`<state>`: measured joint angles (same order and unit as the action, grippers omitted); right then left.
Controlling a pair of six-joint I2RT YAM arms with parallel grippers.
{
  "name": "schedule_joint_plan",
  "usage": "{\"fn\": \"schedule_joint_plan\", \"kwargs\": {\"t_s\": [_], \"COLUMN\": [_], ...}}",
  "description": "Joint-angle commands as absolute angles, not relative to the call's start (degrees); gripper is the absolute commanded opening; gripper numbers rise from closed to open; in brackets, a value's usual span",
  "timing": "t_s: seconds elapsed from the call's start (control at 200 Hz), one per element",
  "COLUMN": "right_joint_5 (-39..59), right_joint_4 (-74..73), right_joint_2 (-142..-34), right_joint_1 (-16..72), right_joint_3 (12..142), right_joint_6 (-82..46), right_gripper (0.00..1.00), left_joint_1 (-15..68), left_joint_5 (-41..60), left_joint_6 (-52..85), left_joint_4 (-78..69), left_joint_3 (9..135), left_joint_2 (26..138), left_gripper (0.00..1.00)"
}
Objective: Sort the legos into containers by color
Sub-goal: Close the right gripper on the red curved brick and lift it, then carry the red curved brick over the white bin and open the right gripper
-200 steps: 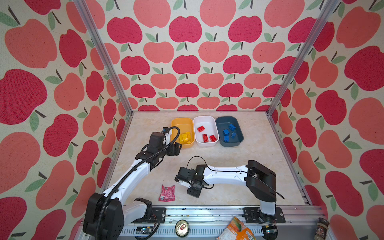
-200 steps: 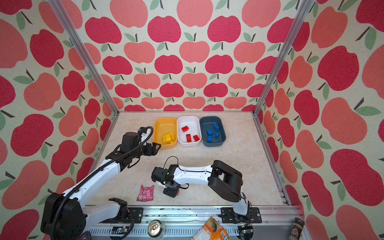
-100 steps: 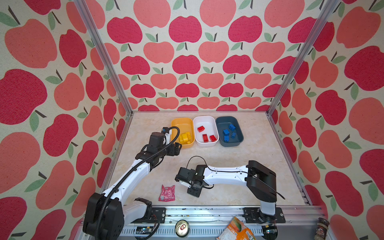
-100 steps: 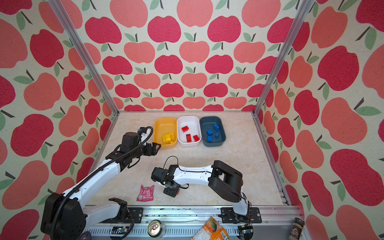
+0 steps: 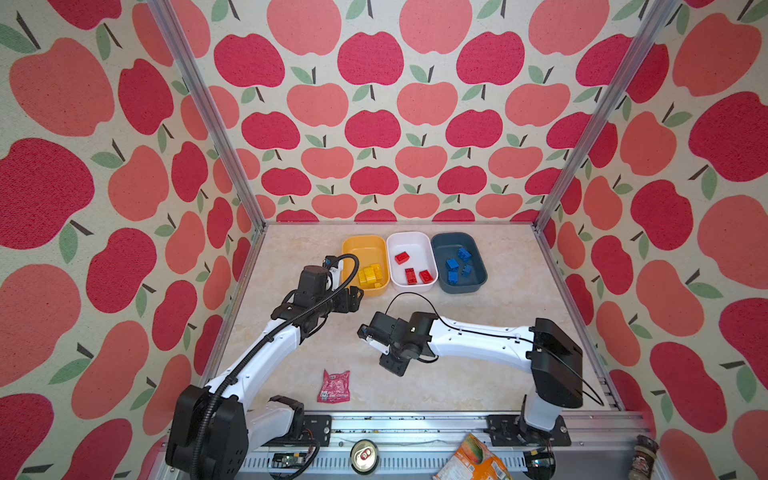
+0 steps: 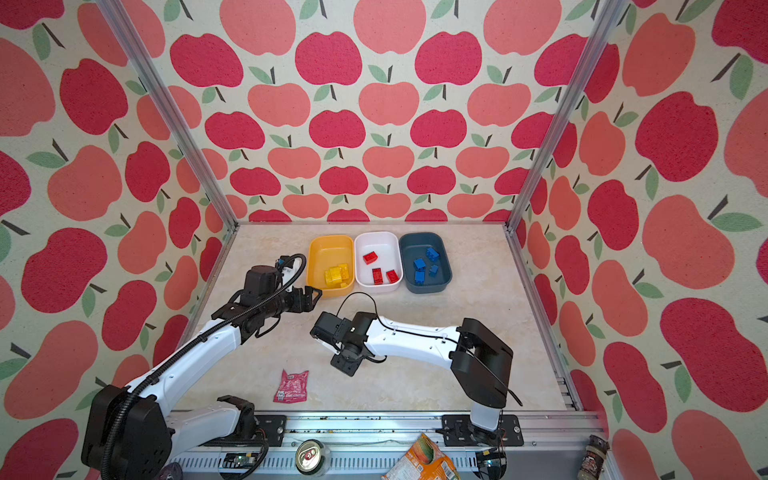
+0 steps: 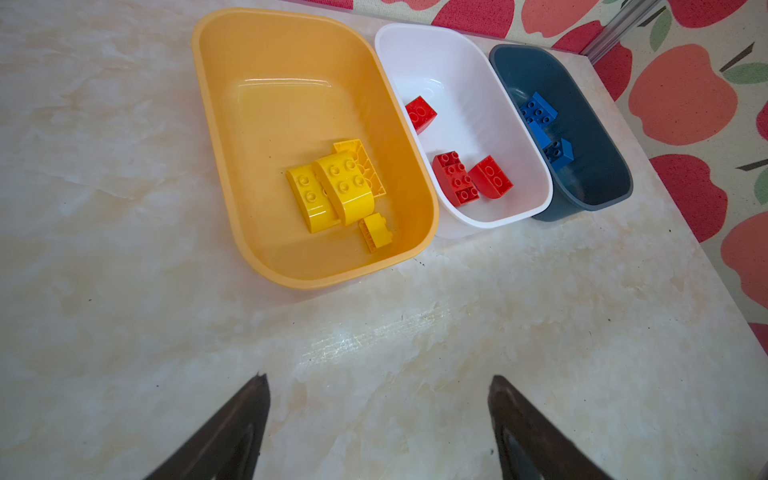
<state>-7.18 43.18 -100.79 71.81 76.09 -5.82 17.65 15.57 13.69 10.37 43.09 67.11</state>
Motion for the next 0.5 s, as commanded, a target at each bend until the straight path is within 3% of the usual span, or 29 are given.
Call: {"fn": "schedule_joint_plan", "kwargs": {"t_s": [0.0,0.495], "right_joint_5": [-9.0,-13.0], "right_joint_4": [44.6,39.4], "right_joint_2": [-98.1,-96.2], "right_joint_1": [70.1,56.0], "right_joint_3": [78.2,82.2], "right_joint_6": [-5.8,-1.4], "right_gripper": [0.25,0.25], "left_joint_1": [17.2,17.3], "left_joint_5": [16.3,15.6], "left_joint_6": [14.6,15.5], "left_joint_4": [9.8,9.8], "left_joint_3": [42.1,41.0], "left_joint_2": [66.2,65.2], "left_gripper": [0.85,0.86]}}
